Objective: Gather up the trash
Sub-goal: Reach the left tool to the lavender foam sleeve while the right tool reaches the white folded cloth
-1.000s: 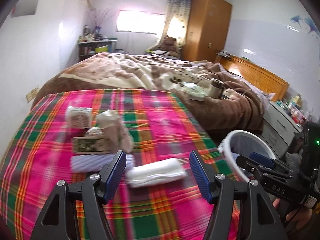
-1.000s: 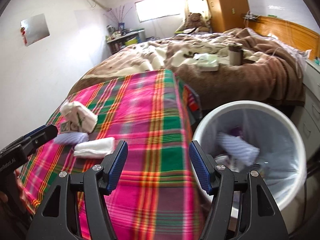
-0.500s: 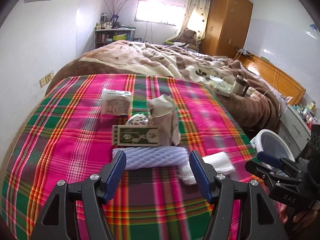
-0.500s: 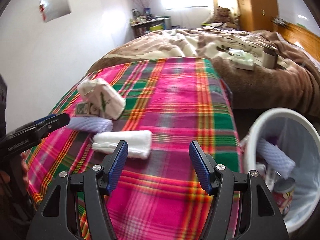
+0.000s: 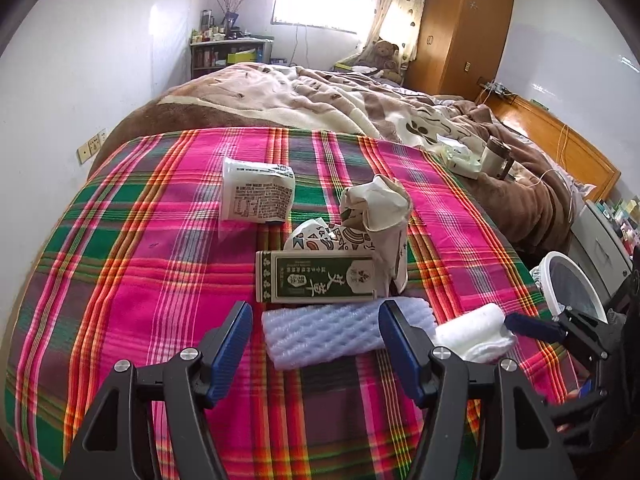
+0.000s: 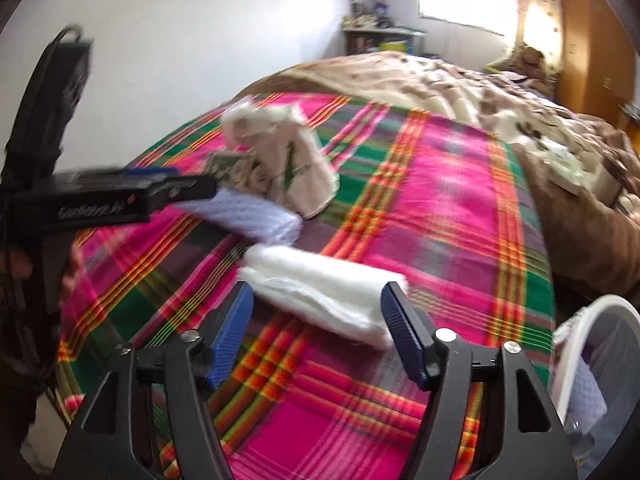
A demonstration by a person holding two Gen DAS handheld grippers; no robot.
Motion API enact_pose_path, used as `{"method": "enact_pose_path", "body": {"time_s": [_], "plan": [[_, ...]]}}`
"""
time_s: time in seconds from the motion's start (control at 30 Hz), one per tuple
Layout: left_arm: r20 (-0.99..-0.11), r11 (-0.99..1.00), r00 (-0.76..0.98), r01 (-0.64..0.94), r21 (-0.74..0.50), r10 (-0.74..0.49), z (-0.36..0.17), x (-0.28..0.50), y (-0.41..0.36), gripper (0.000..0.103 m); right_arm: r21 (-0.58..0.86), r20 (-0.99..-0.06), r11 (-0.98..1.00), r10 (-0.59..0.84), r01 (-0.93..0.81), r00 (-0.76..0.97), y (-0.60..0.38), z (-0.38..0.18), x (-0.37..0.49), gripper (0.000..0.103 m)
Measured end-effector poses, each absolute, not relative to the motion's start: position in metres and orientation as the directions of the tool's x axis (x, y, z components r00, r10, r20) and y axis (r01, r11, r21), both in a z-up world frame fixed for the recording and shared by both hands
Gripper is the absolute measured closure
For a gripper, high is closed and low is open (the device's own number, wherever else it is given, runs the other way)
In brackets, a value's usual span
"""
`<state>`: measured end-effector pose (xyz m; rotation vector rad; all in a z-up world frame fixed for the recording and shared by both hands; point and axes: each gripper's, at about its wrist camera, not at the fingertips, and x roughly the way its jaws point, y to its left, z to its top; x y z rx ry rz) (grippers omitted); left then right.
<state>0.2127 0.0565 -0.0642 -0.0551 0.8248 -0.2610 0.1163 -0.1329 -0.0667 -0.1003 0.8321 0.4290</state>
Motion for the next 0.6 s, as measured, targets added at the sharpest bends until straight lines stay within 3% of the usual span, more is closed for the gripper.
{"method": "enact_pose_path", "body": {"time_s": [0.17,0.3,0.43,0.47,0.53,0.6], "plan": [[-0.727,0.962,0.634,0.226,-0.153,-0.264,-0.069,0.222,0.054,0.038,0.012,-0.768,0.909,0.275,-0.416,0.579,-0.126,-0.071,0.115,0.033],[-0.743,0.957,0.609,0.244,-0.159,-0.279,-0.075,0.226,0.051,0.038,-0.082,-0.790,0.937,0.147,-0.340,0.595,-0.132,-0.075,0.119,0.033],[-0.744,0.951,0.597,0.255,-0.178,-0.299,-0.077,0.223,0.051,0.038,-0.020,-0.794,0.955,0.165,-0.296,0.585,-0.145,-0.074,0.122,0.035],[-0.746,0.947,0.589,0.262,-0.186,-0.309,-0.077,0.222,0.051,0.038,-0.014,-0.793,0.957,0.165,-0.289,0.586,-0.147,-0.073,0.122,0.037],[-0.749,0.942,0.580,0.279,-0.186,-0.320,-0.078,0.218,0.047,0.038,-0.003,-0.790,0.958,0.174,-0.288,0.588,-0.148,-0.072,0.120,0.060],[-0.753,0.942,0.578,0.289,-0.172,-0.315,-0.078,0.215,0.044,0.038,-0.020,-0.785,0.962,0.154,-0.273,0.601,-0.149,-0.071,0.117,0.072]]}}
